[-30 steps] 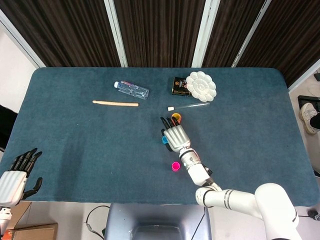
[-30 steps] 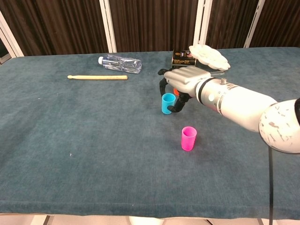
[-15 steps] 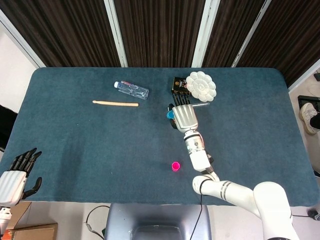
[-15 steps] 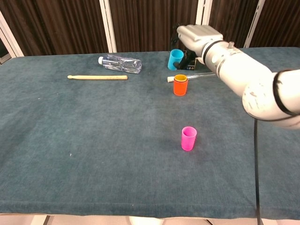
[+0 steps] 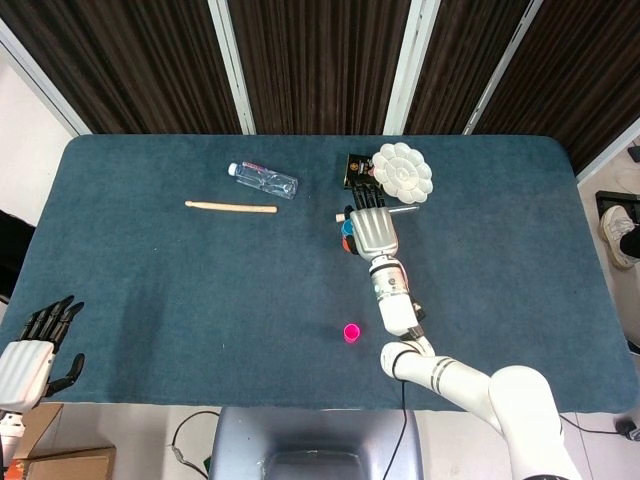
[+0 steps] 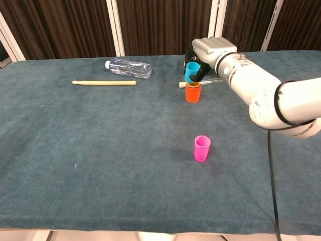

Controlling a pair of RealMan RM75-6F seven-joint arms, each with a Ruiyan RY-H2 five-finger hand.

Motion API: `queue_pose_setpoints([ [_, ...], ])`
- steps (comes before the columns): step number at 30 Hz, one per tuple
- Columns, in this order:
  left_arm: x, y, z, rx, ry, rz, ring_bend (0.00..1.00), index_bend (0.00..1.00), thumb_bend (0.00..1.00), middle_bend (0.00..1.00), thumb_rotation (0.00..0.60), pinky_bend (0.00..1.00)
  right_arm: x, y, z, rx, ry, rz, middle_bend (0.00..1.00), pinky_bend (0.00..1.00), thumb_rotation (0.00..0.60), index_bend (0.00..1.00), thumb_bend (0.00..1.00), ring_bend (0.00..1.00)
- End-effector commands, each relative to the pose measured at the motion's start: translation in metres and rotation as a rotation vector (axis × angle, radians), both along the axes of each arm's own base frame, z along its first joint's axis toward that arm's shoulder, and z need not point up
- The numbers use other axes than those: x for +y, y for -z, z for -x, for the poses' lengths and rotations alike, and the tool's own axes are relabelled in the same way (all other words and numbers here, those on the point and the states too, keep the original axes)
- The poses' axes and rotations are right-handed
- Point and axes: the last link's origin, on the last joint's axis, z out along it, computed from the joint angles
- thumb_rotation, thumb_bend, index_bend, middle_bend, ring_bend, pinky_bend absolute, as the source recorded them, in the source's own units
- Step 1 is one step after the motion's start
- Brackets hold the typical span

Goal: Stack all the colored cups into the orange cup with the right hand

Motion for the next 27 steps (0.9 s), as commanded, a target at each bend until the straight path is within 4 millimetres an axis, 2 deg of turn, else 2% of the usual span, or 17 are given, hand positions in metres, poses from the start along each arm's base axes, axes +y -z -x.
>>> queue_pose_setpoints([
  [1,0.000,0.000,0.000,-0.001,-0.001,-0.001,0.00,0.00,0.46,0.00,0.600,0.11,0.001,0.002,0.001,0.006,0.003,-0.003,0.06,0.00,0.600,0.60,0.50,0.00],
  [7,0.000,0.000,0.000,-0.003,0.000,0.000,0.00,0.00,0.46,0.00,0.600,0.12,0.001,0.005,0.005,0.018,0.016,-0.006,0.06,0.00,0.600,0.58,0.50,0.00],
  [10,0.000,-0.001,0.000,-0.004,0.000,-0.001,0.00,0.00,0.46,0.00,0.600,0.12,0.002,0.006,0.008,0.026,0.026,-0.011,0.06,0.00,0.600,0.52,0.50,0.00],
  [12,0.000,-0.001,0.000,-0.005,0.001,-0.001,0.00,0.00,0.46,0.00,0.600,0.12,0.003,0.006,0.010,0.032,0.035,-0.019,0.05,0.00,0.600,0.43,0.50,0.00],
  [15,0.000,-0.001,0.000,-0.005,0.003,0.000,0.00,0.00,0.46,0.00,0.600,0.12,0.005,0.003,0.012,0.038,0.039,-0.035,0.01,0.00,0.600,0.19,0.50,0.00],
  [17,0.000,-0.001,0.000,-0.005,0.005,0.001,0.00,0.00,0.46,0.00,0.600,0.12,0.010,-0.002,0.011,0.029,0.021,-0.041,0.00,0.00,0.600,0.13,0.50,0.00],
  [19,-0.001,-0.001,0.000,-0.005,0.006,0.001,0.00,0.00,0.46,0.00,0.600,0.12,0.017,-0.008,0.009,0.009,-0.010,-0.053,0.00,0.00,0.600,0.12,0.50,0.00],
  [22,-0.001,-0.001,0.000,-0.005,0.006,0.001,0.00,0.00,0.46,0.00,0.600,0.12,0.039,-0.020,0.004,-0.052,-0.072,-0.095,0.00,0.00,0.600,0.11,0.50,0.00],
  [25,-0.001,-0.001,0.000,-0.004,0.007,0.001,0.00,0.00,0.46,0.00,0.600,0.12,0.046,-0.023,0.004,-0.071,-0.081,-0.115,0.00,0.00,0.600,0.10,0.50,0.00],
  [27,-0.001,0.000,-0.001,-0.005,0.009,0.002,0.00,0.00,0.46,0.00,0.600,0.12,0.059,-0.028,0.002,-0.102,-0.092,-0.154,0.00,0.00,0.600,0.12,0.50,0.00],
])
